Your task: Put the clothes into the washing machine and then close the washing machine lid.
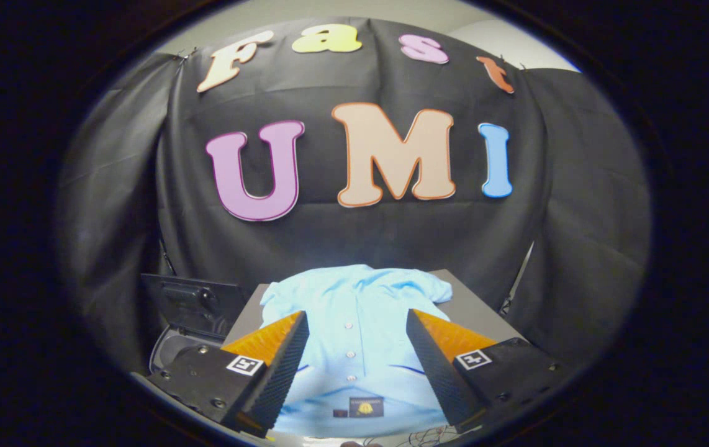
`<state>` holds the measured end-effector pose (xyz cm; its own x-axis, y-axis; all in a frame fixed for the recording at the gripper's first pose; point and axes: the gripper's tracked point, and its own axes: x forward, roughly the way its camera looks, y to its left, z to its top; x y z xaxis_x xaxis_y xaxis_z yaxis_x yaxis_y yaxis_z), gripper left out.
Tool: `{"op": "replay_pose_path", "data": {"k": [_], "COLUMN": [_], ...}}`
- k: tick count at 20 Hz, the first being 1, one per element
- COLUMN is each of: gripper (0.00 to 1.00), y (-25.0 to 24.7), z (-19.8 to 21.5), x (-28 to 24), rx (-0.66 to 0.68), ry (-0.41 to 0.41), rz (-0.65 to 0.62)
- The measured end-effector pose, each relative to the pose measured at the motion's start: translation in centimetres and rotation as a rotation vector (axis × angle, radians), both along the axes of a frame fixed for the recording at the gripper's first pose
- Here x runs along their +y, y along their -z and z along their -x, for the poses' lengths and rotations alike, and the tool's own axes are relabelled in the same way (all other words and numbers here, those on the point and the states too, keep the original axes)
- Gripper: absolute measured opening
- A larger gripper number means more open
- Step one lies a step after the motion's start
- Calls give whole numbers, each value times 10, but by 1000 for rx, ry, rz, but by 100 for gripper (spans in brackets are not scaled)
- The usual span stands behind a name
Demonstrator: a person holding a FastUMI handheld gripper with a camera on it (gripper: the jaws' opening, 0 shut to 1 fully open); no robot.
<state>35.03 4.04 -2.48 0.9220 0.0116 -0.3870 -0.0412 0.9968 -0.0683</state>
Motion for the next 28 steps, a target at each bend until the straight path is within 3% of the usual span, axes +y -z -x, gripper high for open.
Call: {"op": "replay_pose_path", "data": {"k": [5,6,7,9,13,15,17,19,28], "gripper": [96,95,96,83,46,18,9,4,2], "y": [58,61,59,65,65,62,61,60,-8], "z": [-22,-17,-23,-13,-30,-26,-19,-21,3], "x": [-11,-8,-7,-6,-12,-13,-12,-9,13], "rx": [199,247,208,258,204,171,160,134,-26], "ry": [72,70,90,103,86,101,100,90,36], "rz": [140,110,63,-2,11,7,-12,-40,-93]}}
